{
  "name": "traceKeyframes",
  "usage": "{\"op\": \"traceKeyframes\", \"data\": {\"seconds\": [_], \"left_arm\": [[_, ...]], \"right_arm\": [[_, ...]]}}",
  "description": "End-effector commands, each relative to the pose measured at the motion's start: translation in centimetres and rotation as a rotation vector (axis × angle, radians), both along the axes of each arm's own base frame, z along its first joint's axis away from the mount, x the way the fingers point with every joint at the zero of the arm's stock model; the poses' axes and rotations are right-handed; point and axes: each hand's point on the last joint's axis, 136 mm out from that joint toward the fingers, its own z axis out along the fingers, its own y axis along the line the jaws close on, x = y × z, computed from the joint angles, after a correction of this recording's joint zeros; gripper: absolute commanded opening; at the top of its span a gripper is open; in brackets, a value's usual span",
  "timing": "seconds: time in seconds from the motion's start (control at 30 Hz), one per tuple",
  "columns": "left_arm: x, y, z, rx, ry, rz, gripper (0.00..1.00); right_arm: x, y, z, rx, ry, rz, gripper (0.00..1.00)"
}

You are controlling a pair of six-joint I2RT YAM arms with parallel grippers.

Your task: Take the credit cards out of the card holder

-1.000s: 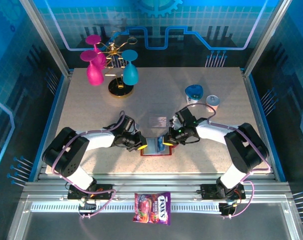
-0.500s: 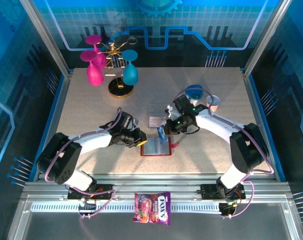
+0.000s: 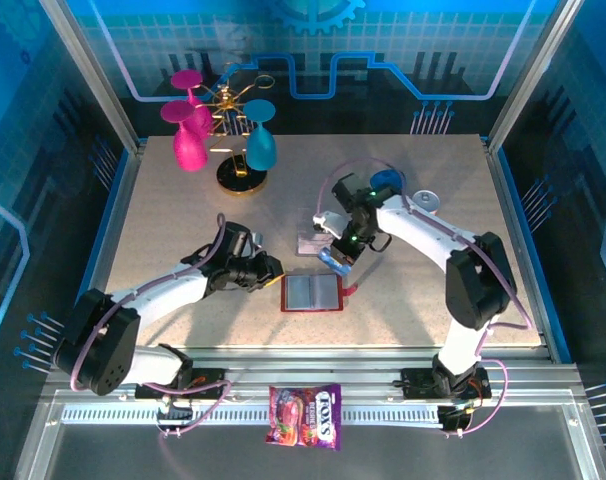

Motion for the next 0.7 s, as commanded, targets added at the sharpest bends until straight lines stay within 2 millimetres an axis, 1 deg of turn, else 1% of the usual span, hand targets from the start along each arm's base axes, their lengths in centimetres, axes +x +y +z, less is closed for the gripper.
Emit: {"op": "traceKeyframes", "data": {"seconds": [0.0, 0.2, 0.23, 0.37, 0.67], "left_arm": [[-0.6, 1.1, -0.4, 0.027, 0.009, 0.021, 0.2], [-0.7, 1.7, -0.2, 0.03, 0.001, 0.036, 0.2], [-0.7, 1.8, -0.2, 0.031, -0.001, 0.036, 0.2], [-0.7, 2.1, -0.2, 0.031, -0.002, 0.046, 0.2], [-0.3, 2.4, 0.0, 0.022, -0.006, 0.054, 0.2]], "right_arm": [[0.1, -1.3, 0.2, -0.115, -0.008, 0.169, 0.0], [2.1, 0.6, 2.3, -0.077, -0.065, 0.268, 0.0], [2.7, 0.9, 2.8, -0.074, -0.084, 0.274, 0.0], [4.4, 1.8, 3.8, -0.076, -0.122, 0.3, 0.0], [7.8, 3.2, 4.1, -0.103, -0.143, 0.349, 0.0]]}}
